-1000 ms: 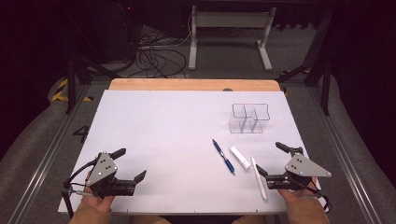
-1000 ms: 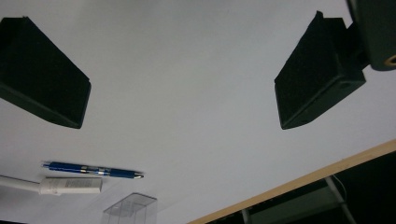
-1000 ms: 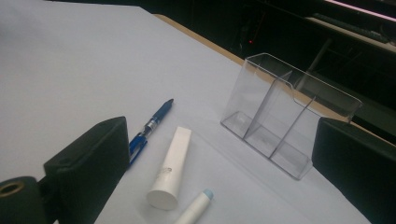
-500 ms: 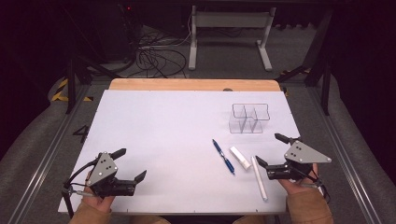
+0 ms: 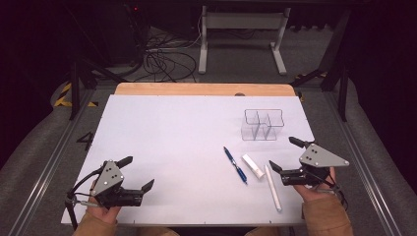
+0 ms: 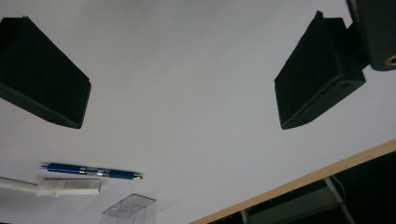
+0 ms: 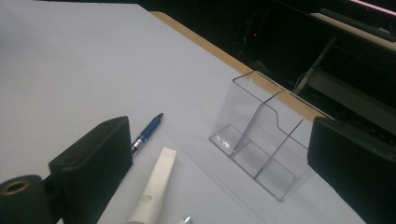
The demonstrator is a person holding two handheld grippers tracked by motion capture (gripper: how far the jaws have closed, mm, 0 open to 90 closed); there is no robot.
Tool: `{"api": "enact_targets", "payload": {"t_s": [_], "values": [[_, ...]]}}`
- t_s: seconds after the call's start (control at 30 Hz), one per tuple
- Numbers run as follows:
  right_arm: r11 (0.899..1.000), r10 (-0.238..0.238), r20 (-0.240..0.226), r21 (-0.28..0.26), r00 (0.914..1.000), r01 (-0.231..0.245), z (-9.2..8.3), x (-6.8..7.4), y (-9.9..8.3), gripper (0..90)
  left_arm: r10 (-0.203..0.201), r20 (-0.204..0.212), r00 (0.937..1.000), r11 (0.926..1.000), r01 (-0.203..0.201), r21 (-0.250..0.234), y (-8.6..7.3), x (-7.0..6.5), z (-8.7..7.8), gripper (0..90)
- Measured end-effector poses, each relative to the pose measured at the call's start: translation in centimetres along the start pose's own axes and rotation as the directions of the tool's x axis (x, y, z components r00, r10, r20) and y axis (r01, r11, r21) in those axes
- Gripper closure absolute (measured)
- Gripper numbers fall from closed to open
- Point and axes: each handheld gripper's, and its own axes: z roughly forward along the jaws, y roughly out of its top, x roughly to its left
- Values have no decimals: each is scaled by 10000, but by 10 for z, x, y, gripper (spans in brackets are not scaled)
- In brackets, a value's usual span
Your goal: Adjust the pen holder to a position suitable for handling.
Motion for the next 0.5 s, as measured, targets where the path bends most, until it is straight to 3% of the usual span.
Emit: {"api": "enact_targets", "payload": {"t_s": [0.5], "values": [[9968,-85,-292,791,9995,108,17,-18,17,148,-8,-5,10000,10000,8,54,0,0,0,45]]}}
